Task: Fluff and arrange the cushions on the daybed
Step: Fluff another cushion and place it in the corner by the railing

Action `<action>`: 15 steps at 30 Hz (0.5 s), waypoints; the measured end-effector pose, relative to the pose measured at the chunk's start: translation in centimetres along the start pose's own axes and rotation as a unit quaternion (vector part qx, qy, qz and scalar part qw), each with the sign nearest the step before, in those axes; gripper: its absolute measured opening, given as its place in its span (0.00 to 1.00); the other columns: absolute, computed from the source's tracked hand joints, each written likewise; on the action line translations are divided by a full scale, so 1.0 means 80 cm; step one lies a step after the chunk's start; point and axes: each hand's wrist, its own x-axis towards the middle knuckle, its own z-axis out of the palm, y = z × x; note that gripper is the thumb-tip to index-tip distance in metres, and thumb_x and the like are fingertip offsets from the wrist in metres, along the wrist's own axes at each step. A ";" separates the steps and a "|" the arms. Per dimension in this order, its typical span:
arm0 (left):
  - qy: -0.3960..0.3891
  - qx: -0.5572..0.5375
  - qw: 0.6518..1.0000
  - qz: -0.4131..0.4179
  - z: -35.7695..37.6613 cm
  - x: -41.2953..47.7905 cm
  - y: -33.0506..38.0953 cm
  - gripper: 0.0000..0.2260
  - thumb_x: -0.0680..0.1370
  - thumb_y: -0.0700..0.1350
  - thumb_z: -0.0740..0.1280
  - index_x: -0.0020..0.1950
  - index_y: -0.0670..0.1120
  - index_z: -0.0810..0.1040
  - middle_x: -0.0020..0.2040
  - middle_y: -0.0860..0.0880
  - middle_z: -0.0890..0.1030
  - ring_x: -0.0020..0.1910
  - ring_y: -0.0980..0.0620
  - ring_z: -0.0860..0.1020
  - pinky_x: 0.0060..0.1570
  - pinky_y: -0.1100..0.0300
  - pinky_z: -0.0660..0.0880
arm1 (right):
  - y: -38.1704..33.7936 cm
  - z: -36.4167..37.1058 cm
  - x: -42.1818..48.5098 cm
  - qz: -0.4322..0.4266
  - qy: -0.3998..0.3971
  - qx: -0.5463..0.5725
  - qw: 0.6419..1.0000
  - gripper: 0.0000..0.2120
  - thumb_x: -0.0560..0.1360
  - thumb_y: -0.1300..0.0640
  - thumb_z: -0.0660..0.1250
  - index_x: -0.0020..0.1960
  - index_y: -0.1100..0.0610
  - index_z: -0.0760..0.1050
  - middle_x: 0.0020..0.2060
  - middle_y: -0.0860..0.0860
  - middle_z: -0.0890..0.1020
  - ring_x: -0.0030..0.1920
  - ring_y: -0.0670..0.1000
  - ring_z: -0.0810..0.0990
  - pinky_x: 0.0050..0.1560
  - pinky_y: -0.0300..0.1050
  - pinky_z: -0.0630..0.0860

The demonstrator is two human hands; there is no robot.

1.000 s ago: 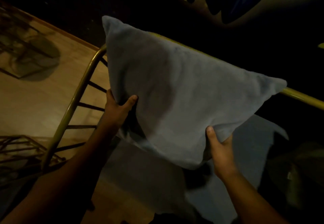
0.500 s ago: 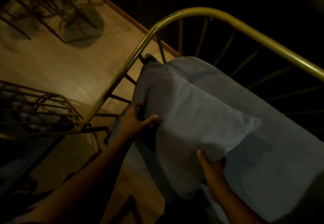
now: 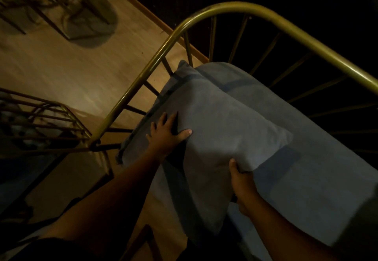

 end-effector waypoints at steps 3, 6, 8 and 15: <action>-0.021 0.037 0.999 0.026 0.010 -0.013 0.009 0.41 0.67 0.70 0.64 0.74 0.66 0.47 0.79 0.50 0.43 0.76 0.36 0.41 0.69 0.31 0.41 | 0.019 0.006 0.019 0.022 -0.016 -0.019 0.999 0.46 0.62 0.25 0.56 0.72 0.51 0.65 0.69 0.54 0.72 0.66 0.61 0.73 0.64 0.61 0.72; -0.050 0.102 0.993 0.041 0.025 -0.031 0.013 0.46 0.64 0.73 0.64 0.73 0.67 0.41 0.79 0.49 0.38 0.75 0.34 0.38 0.70 0.30 0.42 | -0.001 -0.008 0.000 0.048 -0.007 -0.075 0.996 0.42 0.65 0.29 0.59 0.71 0.53 0.66 0.68 0.57 0.73 0.65 0.62 0.73 0.63 0.61 0.73; -0.045 0.123 0.990 0.046 0.038 -0.041 0.020 0.46 0.64 0.73 0.64 0.74 0.66 0.41 0.79 0.48 0.37 0.75 0.33 0.38 0.70 0.31 0.42 | -0.022 -0.024 -0.016 0.003 -0.002 -0.150 0.989 0.34 0.68 0.40 0.66 0.69 0.56 0.67 0.62 0.62 0.76 0.61 0.64 0.75 0.60 0.60 0.75; -0.067 0.131 0.977 0.154 0.091 -0.110 0.086 0.36 0.67 0.65 0.63 0.73 0.57 0.60 0.77 0.46 0.54 0.76 0.37 0.49 0.72 0.40 0.49 | -0.058 -0.110 -0.061 -0.106 0.021 -0.168 0.980 0.26 0.72 0.55 0.69 0.66 0.63 0.68 0.59 0.59 0.78 0.59 0.60 0.78 0.63 0.51 0.73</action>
